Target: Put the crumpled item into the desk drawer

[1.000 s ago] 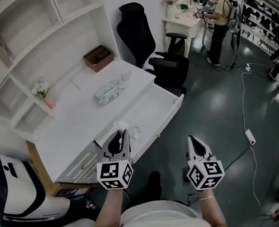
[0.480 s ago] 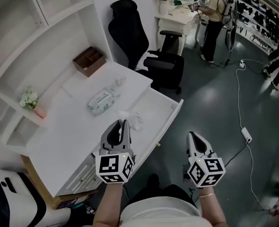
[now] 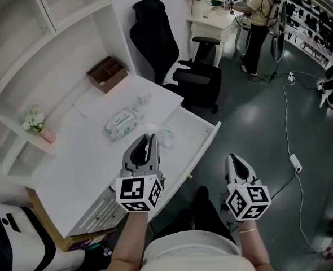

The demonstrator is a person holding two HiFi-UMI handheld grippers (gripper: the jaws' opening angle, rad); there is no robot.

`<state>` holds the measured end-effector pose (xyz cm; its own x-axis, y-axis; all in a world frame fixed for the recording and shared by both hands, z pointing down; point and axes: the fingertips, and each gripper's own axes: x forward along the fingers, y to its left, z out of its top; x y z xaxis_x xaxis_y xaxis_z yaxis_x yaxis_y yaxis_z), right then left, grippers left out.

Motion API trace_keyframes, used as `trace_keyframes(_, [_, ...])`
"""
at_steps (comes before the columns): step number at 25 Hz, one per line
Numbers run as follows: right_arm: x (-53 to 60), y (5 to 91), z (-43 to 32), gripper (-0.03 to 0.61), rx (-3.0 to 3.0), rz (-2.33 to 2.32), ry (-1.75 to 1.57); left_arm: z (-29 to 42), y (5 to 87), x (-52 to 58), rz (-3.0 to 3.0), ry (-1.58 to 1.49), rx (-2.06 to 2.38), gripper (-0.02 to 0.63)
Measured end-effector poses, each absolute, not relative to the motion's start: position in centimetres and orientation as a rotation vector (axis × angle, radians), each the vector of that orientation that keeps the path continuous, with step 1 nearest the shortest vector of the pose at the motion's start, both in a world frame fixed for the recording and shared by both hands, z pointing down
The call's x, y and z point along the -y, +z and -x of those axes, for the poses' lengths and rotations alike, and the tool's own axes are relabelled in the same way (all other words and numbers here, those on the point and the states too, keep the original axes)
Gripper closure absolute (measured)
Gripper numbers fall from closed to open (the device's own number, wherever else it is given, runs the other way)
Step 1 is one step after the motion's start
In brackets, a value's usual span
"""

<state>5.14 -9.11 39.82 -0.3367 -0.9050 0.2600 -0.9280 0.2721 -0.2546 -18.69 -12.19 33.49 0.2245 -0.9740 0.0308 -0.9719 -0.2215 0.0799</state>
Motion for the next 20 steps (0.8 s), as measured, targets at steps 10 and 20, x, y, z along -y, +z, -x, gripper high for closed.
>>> trace_keyframes(10, [14.7, 39.6, -6.3, 0.577, 2.496, -1.748, 0.555, 17.3, 32.5, 16.9, -2.395, -0.056, 1.936, 0.563])
trace_keyframes(20, [19.9, 40.0, -7.7, 0.577, 2.504, -1.717, 0.576, 15.7, 33.2, 22.6, -2.372, -0.031, 1.954, 0.563])
